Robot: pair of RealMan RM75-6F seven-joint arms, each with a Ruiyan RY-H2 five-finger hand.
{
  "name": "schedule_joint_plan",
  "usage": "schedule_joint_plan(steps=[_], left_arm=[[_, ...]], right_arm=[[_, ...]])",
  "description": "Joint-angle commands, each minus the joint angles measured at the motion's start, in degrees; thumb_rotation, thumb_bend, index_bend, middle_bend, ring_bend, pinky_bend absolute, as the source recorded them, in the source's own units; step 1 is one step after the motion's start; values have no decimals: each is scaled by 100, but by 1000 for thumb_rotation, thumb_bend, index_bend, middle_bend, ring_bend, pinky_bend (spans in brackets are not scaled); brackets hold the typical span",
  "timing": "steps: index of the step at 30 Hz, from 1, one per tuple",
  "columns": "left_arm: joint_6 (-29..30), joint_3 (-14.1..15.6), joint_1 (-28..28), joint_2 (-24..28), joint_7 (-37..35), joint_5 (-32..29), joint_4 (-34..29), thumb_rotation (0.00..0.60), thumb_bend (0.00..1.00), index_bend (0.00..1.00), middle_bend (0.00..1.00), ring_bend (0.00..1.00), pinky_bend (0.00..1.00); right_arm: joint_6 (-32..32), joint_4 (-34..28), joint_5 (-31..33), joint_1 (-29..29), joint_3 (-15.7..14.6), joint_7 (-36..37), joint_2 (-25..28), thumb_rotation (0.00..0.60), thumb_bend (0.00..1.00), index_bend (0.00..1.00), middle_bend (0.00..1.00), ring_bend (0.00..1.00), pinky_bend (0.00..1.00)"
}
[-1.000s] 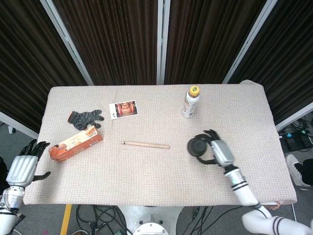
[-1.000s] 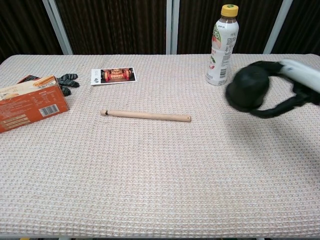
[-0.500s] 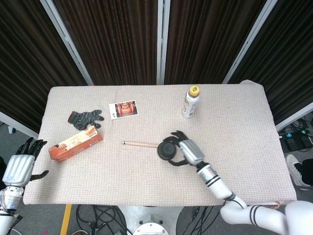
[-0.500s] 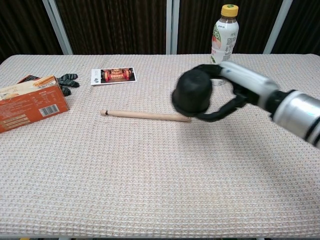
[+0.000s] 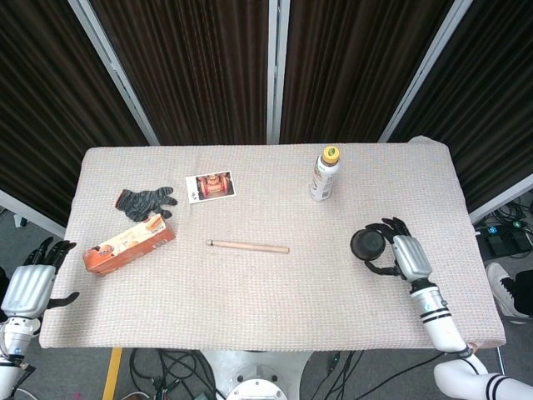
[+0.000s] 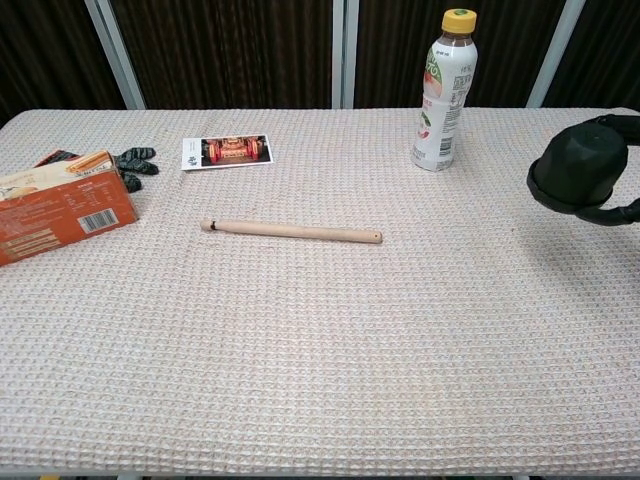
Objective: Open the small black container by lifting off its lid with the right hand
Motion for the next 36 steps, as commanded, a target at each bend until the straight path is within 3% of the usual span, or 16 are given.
schedule_joint_plan(steps=[1,7,28,33,36], left_arm=[[27,13,13,4,20,28,-15,600,123,138,106,0,177],[93,-13,54,80,30,-10,-54,600,123,138,106,0,177],[104,-5,121,7,-41,-47,70,600,122,138,106,0,177],[117,-7,126,1,-44,-34,88,600,123,138,106,0,177],[128,-13,134,2,-51,-37,91,600,123,138,106,0,177]], right_arm=[[-317,349,-132,310,-66,124,-559,600,219,375,445,93,0],[-488,886,-189,481,-80,193,-1013,600,218,377,444,93,0],[-711,1445,-1,400,-119,262,-1149,600,217,370,428,86,0],[-864,1399,-20,426,-189,209,-1073,600,139,268,336,21,0],[-1029,1315,-37,469,-249,183,-972,600,74,108,203,0,0]])
